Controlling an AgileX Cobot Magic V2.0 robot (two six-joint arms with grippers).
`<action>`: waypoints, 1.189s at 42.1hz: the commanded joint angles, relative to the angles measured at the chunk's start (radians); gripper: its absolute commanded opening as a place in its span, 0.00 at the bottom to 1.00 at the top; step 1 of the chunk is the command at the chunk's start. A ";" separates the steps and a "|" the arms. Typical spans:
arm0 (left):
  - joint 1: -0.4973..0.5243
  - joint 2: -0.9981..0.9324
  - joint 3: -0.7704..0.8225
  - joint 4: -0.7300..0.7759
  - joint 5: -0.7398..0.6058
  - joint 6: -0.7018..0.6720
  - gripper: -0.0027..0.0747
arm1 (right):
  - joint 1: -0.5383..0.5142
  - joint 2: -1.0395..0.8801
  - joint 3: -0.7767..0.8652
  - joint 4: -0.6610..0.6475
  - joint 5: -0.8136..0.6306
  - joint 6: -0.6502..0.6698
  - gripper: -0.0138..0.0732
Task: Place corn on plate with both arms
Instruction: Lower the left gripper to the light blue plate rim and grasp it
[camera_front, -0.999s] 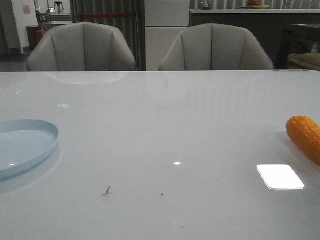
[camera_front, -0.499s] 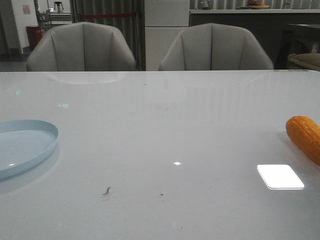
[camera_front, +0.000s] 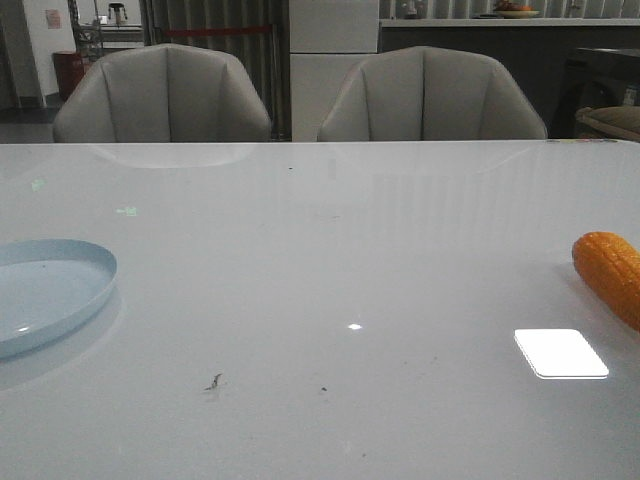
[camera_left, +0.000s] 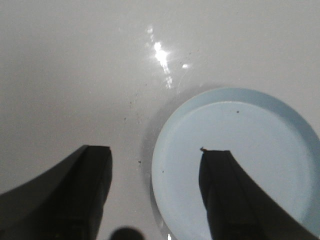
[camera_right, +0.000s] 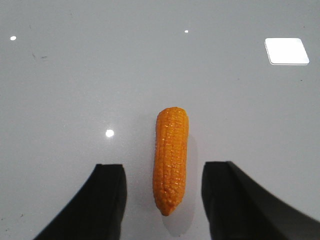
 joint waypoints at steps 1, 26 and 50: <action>0.003 0.077 -0.117 -0.015 0.083 -0.006 0.60 | -0.001 -0.001 -0.038 0.000 -0.073 -0.008 0.68; 0.003 0.434 -0.216 -0.026 0.135 -0.006 0.60 | -0.001 -0.001 -0.038 0.000 -0.074 -0.008 0.68; 0.003 0.446 -0.389 -0.030 0.328 -0.006 0.15 | -0.001 -0.001 -0.038 0.000 -0.074 -0.008 0.68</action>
